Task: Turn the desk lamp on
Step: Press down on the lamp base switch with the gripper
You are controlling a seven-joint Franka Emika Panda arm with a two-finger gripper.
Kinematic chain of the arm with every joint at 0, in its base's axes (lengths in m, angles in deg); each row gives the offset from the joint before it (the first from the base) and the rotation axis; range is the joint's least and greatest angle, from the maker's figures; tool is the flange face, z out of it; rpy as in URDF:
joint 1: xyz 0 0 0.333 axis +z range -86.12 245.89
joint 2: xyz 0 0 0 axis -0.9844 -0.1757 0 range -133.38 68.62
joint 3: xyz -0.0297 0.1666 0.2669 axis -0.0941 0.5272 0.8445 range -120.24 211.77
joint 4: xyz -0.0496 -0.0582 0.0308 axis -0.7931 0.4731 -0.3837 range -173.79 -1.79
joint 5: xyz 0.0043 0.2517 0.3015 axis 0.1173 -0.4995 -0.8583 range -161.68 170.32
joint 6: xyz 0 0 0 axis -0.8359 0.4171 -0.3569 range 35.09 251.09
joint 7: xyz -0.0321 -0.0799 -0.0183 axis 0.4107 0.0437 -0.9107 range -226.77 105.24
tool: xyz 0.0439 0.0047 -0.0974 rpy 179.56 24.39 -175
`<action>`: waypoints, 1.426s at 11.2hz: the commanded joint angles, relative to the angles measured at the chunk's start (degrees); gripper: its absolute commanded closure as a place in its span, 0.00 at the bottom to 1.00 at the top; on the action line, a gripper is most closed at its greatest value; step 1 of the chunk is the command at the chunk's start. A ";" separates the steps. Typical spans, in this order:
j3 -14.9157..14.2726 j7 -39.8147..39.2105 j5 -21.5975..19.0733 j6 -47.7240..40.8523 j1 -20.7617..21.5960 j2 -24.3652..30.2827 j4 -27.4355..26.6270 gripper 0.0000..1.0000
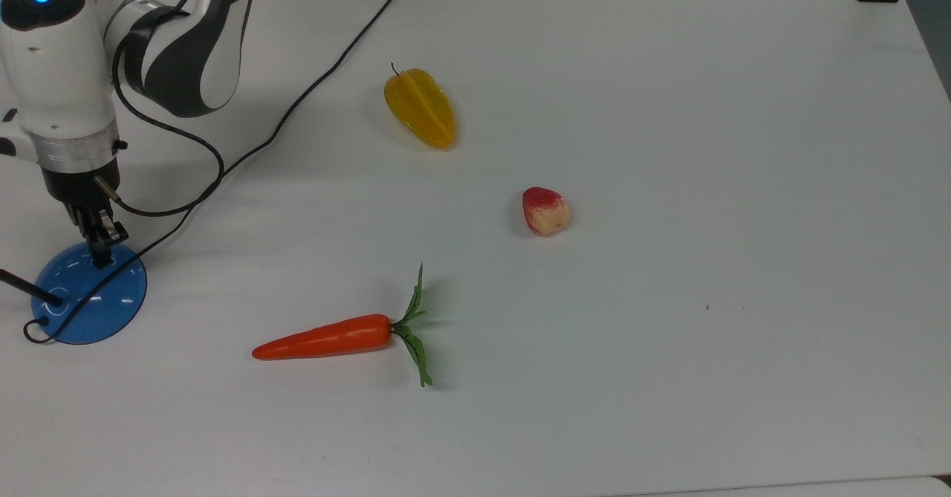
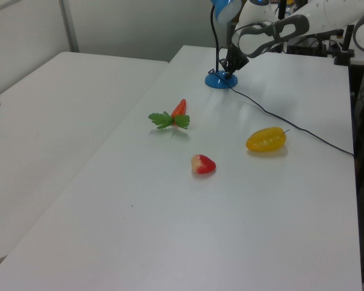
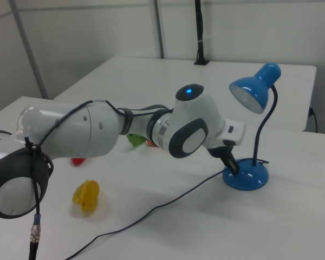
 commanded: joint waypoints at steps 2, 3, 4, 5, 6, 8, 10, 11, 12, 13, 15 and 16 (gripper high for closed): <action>0.51 -1.33 -0.89 -3.50 -0.99 -1.16 3.38 1.00; 0.59 -1.24 -0.98 -3.41 -0.99 -0.10 2.33 1.00; 0.59 -1.07 -1.07 -3.32 -0.99 0.52 2.32 1.00; 0.59 -1.06 -1.42 -3.23 -0.99 0.53 2.32 1.00; 0.59 -1.06 -1.77 -3.06 -0.99 0.53 2.32 1.00; 0.68 -0.89 -1.86 -2.88 -0.90 0.26 2.58 1.00; 0.68 -0.80 -1.77 -2.53 -0.81 0.00 2.58 1.00; 0.68 -0.80 -1.77 -2.53 -0.73 -0.09 2.67 1.00; 0.68 -0.71 -1.77 -2.44 -0.64 -0.61 2.93 1.00; 0.68 -0.36 -1.77 -2.44 -0.55 -0.79 2.93 1.00; 0.77 -0.19 -1.77 -0.87 -0.46 -1.23 3.02 1.00; 0.86 -0.01 -1.77 1.06 -0.46 -1.58 2.93 1.00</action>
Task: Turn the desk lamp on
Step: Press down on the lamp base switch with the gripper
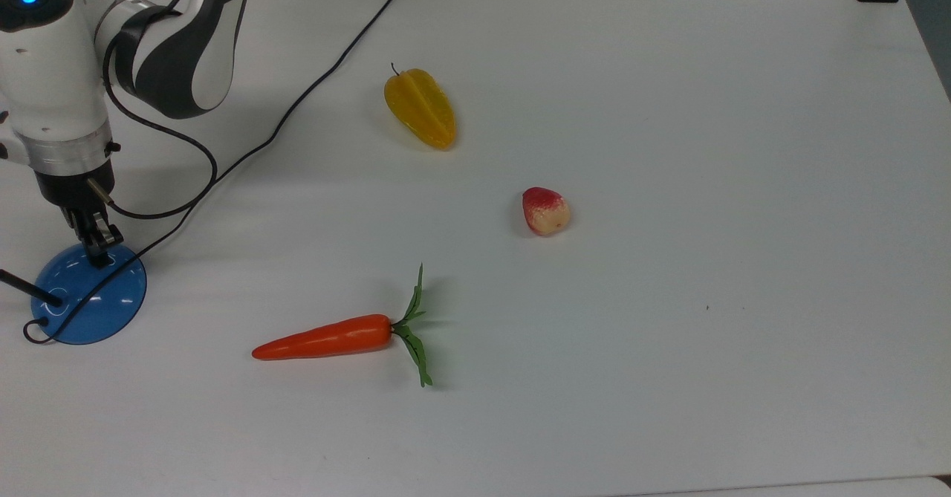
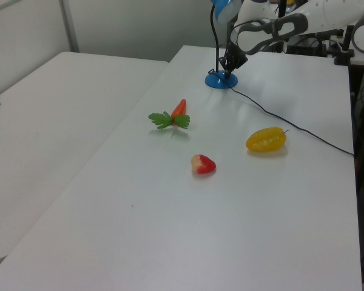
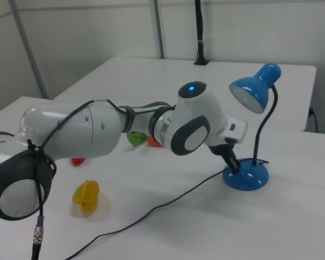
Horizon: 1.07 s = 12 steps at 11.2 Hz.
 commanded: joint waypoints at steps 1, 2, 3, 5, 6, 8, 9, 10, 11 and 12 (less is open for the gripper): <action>0.14 0.83 -1.32 3.14 0.12 -0.66 0.24 1.00; 0.22 0.84 -1.23 3.14 0.12 -0.66 0.24 1.00; 0.14 0.84 -1.23 3.14 0.03 -0.75 0.24 1.00; 0.14 0.84 -1.23 3.14 0.03 -1.19 0.24 1.00; 0.14 0.84 -1.23 3.32 0.03 -1.27 0.33 1.00; 0.14 0.84 -1.23 4.02 0.03 -2.06 0.51 1.00; 0.14 0.93 -1.23 4.02 0.03 -2.50 1.38 1.00; 0.14 1.11 -1.23 4.02 0.03 -2.51 1.47 1.00; 0.14 1.11 -1.23 4.02 0.03 -2.51 1.39 1.00; 0.14 1.11 -1.23 4.02 0.03 -2.51 1.39 1.00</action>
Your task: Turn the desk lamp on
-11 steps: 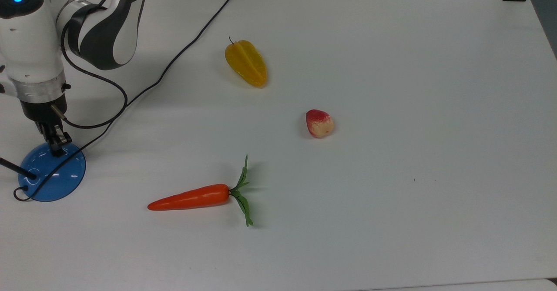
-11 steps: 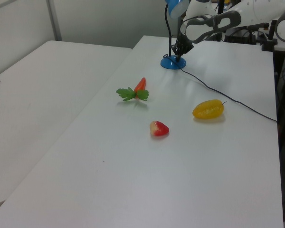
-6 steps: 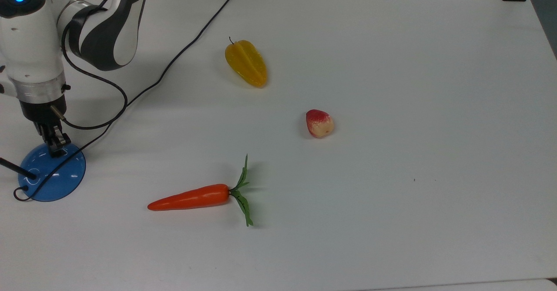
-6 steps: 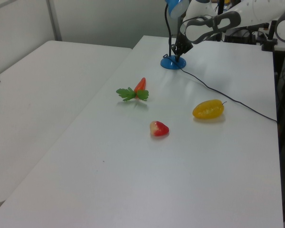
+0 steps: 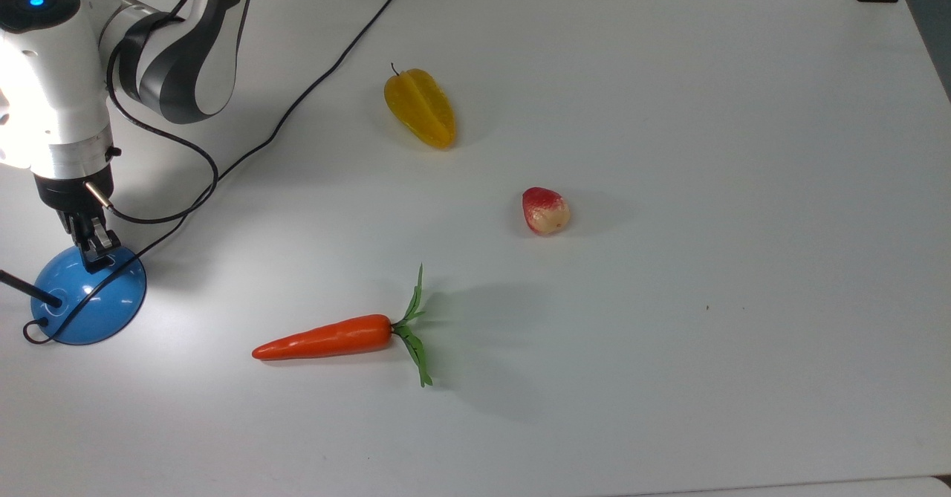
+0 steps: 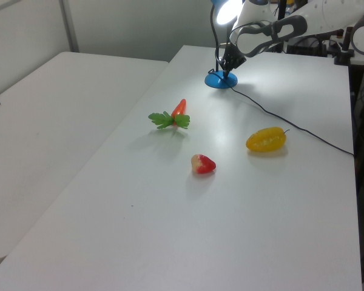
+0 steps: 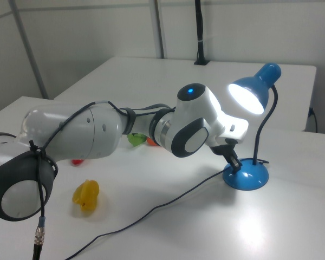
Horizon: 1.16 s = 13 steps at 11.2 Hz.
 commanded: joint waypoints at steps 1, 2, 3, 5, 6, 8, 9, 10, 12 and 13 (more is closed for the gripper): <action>0.06 0.43 -1.13 1.30 0.04 -1.13 0.78 1.00; 0.15 0.16 -0.87 1.22 0.04 1.31 -1.49 1.00; 0.76 -0.53 -0.78 1.22 0.13 4.55 -5.25 1.00; 1.21 -1.94 -0.77 1.13 0.30 9.84 -10.19 1.00; 1.56 -2.64 -0.78 0.87 0.48 12.91 -12.91 1.00; 2.26 -3.70 -0.69 0.08 0.65 17.49 -16.87 1.00; 2.35 -5.53 -0.86 -1.06 1.70 19.86 -18.89 1.00; 2.35 -7.20 -1.04 -4.46 2.58 22.32 -19.87 1.00; 2.35 -9.58 -1.13 -13.51 4.25 26.89 -20.23 1.00; 2.26 -11.68 -1.13 -19.73 5.48 29.78 -20.32 1.00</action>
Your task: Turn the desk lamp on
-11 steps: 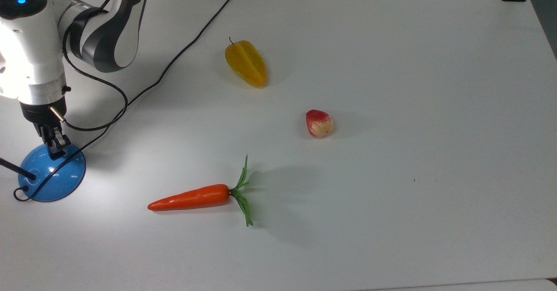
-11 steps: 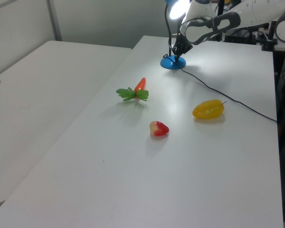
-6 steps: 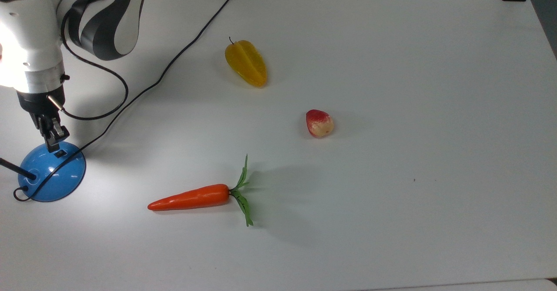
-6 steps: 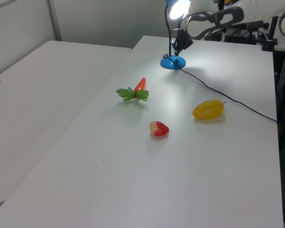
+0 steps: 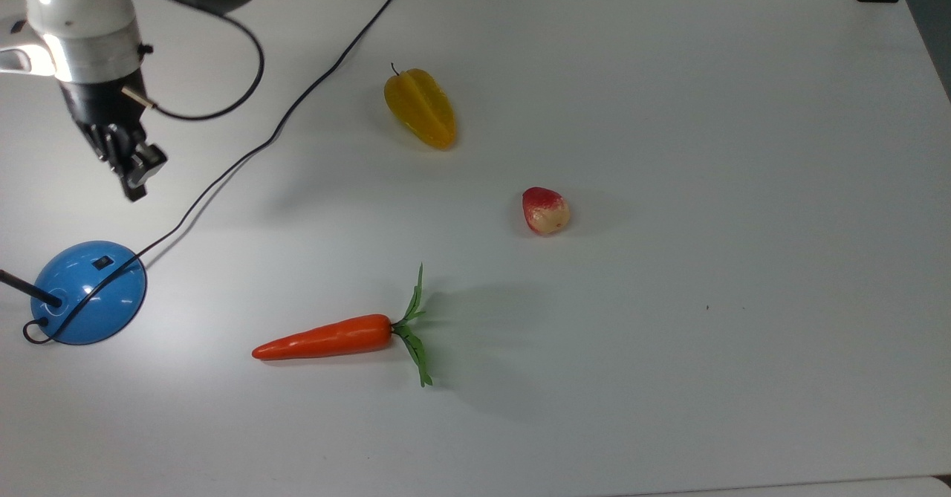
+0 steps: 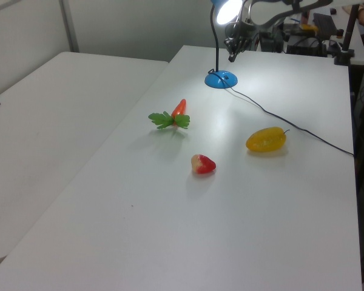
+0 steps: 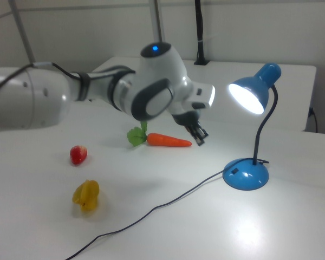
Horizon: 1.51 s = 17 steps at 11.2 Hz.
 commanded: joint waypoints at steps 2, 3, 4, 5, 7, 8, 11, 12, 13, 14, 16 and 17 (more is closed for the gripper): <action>-0.42 -12.26 -1.04 -20.59 5.29 14.86 -7.36 1.00; -0.42 -14.82 -1.13 -24.64 6.26 17.84 -8.86 1.00; -0.42 -16.32 -1.13 -28.86 7.57 20.48 -9.22 0.97; -0.42 -17.99 -1.13 -33.16 7.76 22.77 -9.23 0.87; -0.51 -24.21 -1.04 -37.32 7.76 25.07 -9.84 0.39; -0.51 -25.38 -0.78 -38.12 7.93 26.04 -10.28 0.00; -0.86 -25.13 -0.60 -38.65 9.16 28.59 -10.90 0.00; -1.47 -25.13 -0.08 -40.31 10.04 28.77 -10.29 0.00; -2.35 -24.78 1.58 -41.46 11.35 29.03 -10.11 0.00; -2.44 -22.08 2.99 -41.55 11.89 29.47 -10.19 0.00; -2.36 -17.31 3.88 -41.03 11.98 29.13 -10.19 0.00; -2.09 -17.30 4.14 -40.94 11.98 28.95 -10.19 0.00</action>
